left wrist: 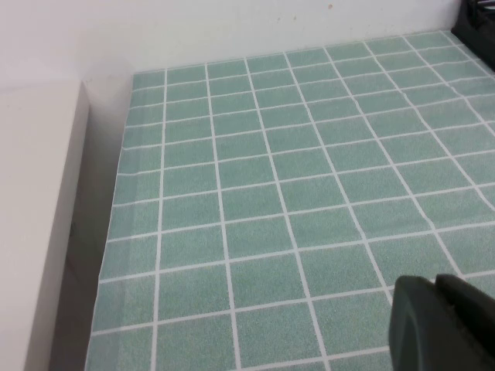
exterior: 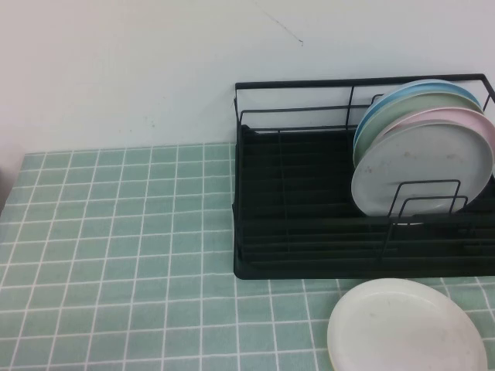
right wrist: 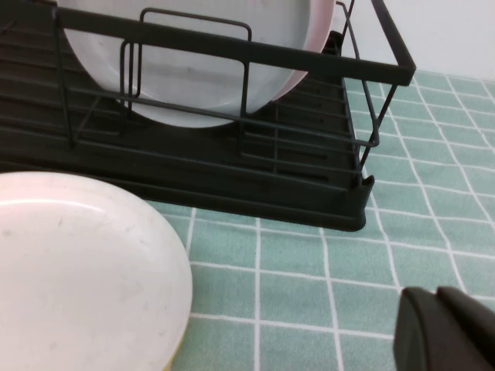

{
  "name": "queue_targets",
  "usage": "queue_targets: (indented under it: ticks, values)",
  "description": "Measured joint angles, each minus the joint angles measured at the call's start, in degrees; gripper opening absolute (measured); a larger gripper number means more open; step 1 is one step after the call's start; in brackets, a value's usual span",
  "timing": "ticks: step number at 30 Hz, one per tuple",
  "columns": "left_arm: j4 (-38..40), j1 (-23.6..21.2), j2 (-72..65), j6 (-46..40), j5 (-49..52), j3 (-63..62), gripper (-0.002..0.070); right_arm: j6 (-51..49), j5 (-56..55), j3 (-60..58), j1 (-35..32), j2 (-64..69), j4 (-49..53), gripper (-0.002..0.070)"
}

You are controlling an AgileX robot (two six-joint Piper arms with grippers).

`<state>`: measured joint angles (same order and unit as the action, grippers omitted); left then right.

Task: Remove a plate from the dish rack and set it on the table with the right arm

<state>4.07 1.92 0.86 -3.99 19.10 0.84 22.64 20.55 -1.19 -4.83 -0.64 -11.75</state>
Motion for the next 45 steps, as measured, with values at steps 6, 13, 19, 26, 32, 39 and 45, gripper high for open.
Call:
queue_targets:
  ticks: [6,13,19,26,32,39,45]
  values:
    - [0.0,0.0,0.0,0.0,0.0,0.0,-0.0004,0.0,0.0,0.0,0.0,0.0,0.0,-0.0001]
    - [0.0,0.0,0.0,0.0,0.0,0.0,-0.0004,0.0,0.0,0.0,0.0,0.0,-0.1,-0.0001]
    - [0.0,0.0,0.0,0.0,0.0,0.0,-0.0004,0.0,0.0,0.0,0.0,0.0,-0.1,-0.0001]
    - [0.0,0.0,0.0,0.0,0.0,0.0,-0.0004,0.0,0.0,0.0,0.0,0.0,-0.1,-0.0001]
    - [0.0,0.0,0.0,0.0,0.0,0.0,-0.0004,0.0,0.0,0.0,0.0,0.0,-0.1,-0.0001]
    - [0.0,0.0,0.0,0.0,0.0,0.0,-0.0004,-0.5,-0.1,0.0,0.0,0.0,-1.5,-0.0001]
    - [0.0,0.0,0.0,0.0,0.0,0.0,-0.0004,-1.9,-3.3,-0.4,0.0,0.0,-12.0,-0.0001]
